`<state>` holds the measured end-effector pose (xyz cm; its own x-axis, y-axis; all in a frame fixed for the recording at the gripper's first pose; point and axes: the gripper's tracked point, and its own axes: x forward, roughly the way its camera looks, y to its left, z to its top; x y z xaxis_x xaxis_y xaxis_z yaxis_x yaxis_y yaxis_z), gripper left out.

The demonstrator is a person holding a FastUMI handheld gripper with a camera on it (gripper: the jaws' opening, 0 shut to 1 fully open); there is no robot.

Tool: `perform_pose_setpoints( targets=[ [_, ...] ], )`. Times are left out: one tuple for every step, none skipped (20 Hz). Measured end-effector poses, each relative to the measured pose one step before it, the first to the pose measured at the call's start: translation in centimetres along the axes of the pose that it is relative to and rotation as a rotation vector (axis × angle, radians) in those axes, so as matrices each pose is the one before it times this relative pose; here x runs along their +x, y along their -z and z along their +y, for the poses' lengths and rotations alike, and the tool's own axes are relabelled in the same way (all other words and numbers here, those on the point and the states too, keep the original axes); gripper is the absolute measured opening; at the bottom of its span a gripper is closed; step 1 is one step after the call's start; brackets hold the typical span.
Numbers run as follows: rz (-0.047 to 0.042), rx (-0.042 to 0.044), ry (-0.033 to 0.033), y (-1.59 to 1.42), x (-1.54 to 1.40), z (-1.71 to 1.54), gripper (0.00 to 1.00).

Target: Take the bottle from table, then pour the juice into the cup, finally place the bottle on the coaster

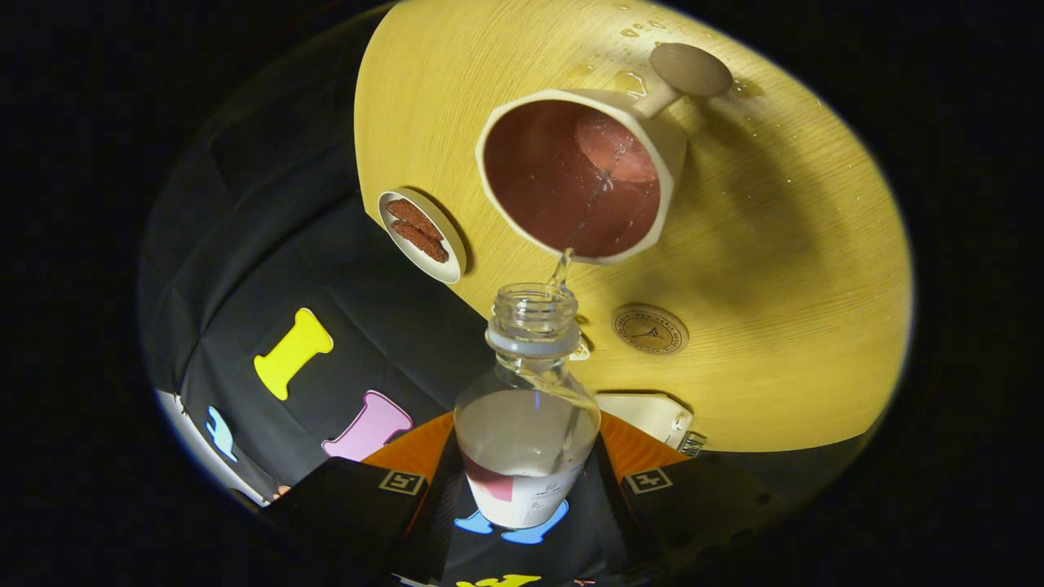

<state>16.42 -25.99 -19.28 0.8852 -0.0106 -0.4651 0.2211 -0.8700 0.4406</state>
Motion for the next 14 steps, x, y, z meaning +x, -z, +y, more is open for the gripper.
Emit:
perform_pose_setpoints(
  targets=[
    [0.00126, 0.01019, -0.00366, -0.038, -0.059, 0.192, 0.73],
    [0.00291, 0.01056, -0.00356, 0.076, -0.060, 0.160, 0.74],
    [0.00182, 0.00945, -0.00281, 0.058, -0.086, 0.150, 0.74],
    [0.00069, 0.00842, -0.00187, 0.048, -0.057, 0.107, 0.74],
    [0.00135, 0.00714, -0.00349, 0.078, -0.102, 0.171, 0.74],
    [0.00198, 0.00574, -0.00194, 0.091, -0.060, 0.159, 0.74],
    [0.00642, 0.00124, 0.00144, 0.140, -0.079, 0.098, 0.73],
    [0.00504, 0.00057, 0.00204, 0.171, -0.091, 0.087, 0.74],
    [0.00229, 0.00219, -0.00017, 0.072, -0.064, 0.042, 0.73],
    [0.00143, 0.00299, -0.00146, 0.013, -0.087, 0.133, 0.73],
    [0.00038, 0.00352, -0.00055, 0.000, -0.075, 0.104, 0.74],
    [0.00103, 0.00482, 0.00184, -0.019, -0.036, 0.022, 0.74],
    [-0.00139, 0.00412, -0.00091, -0.058, -0.070, 0.109, 0.74],
    [-0.00052, 0.00359, 0.00033, -0.032, -0.046, 0.085, 0.74]
  ],
)
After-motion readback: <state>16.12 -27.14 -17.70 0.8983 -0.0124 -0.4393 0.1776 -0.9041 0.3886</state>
